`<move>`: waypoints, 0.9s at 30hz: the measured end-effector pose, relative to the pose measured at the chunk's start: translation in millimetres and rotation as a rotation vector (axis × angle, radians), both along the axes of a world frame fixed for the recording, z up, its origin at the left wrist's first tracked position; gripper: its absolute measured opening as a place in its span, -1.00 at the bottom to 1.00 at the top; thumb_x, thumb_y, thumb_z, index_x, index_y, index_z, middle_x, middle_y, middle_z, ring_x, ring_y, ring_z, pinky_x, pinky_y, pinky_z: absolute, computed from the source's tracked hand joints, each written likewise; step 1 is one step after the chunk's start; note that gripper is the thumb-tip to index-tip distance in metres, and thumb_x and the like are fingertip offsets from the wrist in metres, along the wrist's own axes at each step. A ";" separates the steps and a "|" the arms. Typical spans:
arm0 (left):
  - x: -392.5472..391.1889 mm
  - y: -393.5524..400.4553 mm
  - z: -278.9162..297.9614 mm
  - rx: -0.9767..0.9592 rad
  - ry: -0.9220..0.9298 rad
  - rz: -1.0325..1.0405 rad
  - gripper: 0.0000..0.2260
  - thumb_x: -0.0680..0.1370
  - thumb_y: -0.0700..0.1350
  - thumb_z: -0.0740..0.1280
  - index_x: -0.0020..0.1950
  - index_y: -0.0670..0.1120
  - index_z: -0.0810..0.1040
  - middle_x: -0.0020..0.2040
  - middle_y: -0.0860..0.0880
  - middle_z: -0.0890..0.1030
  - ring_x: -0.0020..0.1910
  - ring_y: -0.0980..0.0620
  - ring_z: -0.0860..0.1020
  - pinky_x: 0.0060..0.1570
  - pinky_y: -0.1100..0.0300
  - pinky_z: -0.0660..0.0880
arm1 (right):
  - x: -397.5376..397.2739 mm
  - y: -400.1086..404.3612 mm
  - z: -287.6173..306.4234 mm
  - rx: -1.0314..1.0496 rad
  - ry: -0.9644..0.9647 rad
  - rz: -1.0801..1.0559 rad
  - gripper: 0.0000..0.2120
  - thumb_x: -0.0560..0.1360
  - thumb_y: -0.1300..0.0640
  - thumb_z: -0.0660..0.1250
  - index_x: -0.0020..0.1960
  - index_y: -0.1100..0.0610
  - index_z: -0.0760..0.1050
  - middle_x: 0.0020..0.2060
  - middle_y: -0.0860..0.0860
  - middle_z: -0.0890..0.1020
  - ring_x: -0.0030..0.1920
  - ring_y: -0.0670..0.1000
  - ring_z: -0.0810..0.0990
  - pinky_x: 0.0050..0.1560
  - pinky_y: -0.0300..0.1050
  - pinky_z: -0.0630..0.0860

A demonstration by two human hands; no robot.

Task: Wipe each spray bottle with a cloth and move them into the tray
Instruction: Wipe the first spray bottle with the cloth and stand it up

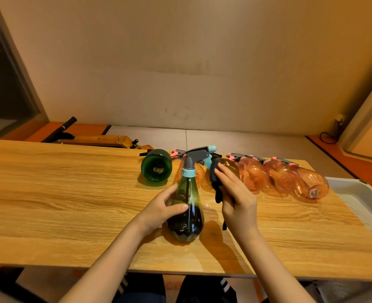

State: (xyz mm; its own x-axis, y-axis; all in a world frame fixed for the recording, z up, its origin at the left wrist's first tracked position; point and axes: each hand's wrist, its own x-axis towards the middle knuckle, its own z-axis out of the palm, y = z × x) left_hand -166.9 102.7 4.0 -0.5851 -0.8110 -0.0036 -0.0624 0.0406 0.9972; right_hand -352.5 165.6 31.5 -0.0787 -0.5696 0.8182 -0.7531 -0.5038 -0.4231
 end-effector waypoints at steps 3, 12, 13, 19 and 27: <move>-6.0 1.1 6.8 -0.052 0.003 0.058 -0.50 0.48 -0.15 0.42 0.30 0.14 0.28 0.11 0.28 0.48 0.00 0.48 0.51 -0.06 0.48 0.44 | 2.7 0.5 -1.0 -0.001 -0.003 0.004 -0.61 0.45 0.34 0.14 0.26 0.27 0.45 0.24 0.10 0.48 0.29 -0.01 0.44 0.30 -0.12 0.38; -17.5 4.2 1.6 -0.144 -0.047 0.220 -0.55 0.42 -0.13 0.50 0.24 0.11 0.45 0.13 0.07 0.59 0.07 0.21 0.57 -0.03 0.39 0.51 | -1.8 5.1 11.9 -0.026 -0.098 0.015 -0.59 0.40 0.46 0.19 0.22 0.24 0.46 0.18 0.09 0.51 0.29 -0.18 0.41 0.30 -0.30 0.33; -16.6 3.3 1.7 -0.140 -0.050 0.219 -0.45 0.39 -0.07 0.53 0.33 0.05 0.43 0.19 0.07 0.57 0.14 0.20 0.55 0.04 0.36 0.51 | -0.7 2.9 18.9 -0.039 -0.145 0.005 -0.56 0.38 0.50 0.20 0.22 0.25 0.45 0.18 0.09 0.51 0.29 -0.16 0.43 0.29 -0.30 0.33; -15.3 5.6 3.2 -0.132 -0.029 0.259 -0.42 0.46 -0.17 0.45 0.44 -0.01 0.35 0.24 0.11 0.53 0.17 0.29 0.51 0.11 0.39 0.48 | 10.5 -14.4 46.6 -0.080 0.053 0.031 -0.64 0.45 0.33 0.14 0.21 0.30 0.50 0.21 0.10 0.50 0.26 0.03 0.46 0.31 -0.14 0.37; -11.9 4.3 1.2 -0.077 0.030 0.272 -0.34 0.39 -0.04 0.46 0.46 -0.05 0.34 0.25 0.05 0.56 0.17 0.20 0.55 -0.02 0.39 0.49 | 11.2 -3.0 22.2 -0.126 0.058 -0.027 -0.62 0.43 0.41 0.12 0.21 0.32 0.46 0.22 0.12 0.47 0.28 0.06 0.44 0.35 -0.15 0.33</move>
State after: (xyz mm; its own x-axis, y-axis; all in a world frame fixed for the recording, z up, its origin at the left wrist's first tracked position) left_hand -178.8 107.0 5.2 -0.3452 -0.9353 0.0781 -0.0520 0.1022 0.9934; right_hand -341.3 162.6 53.6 -0.0432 -0.4602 0.8868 -0.7882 -0.5297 -0.3133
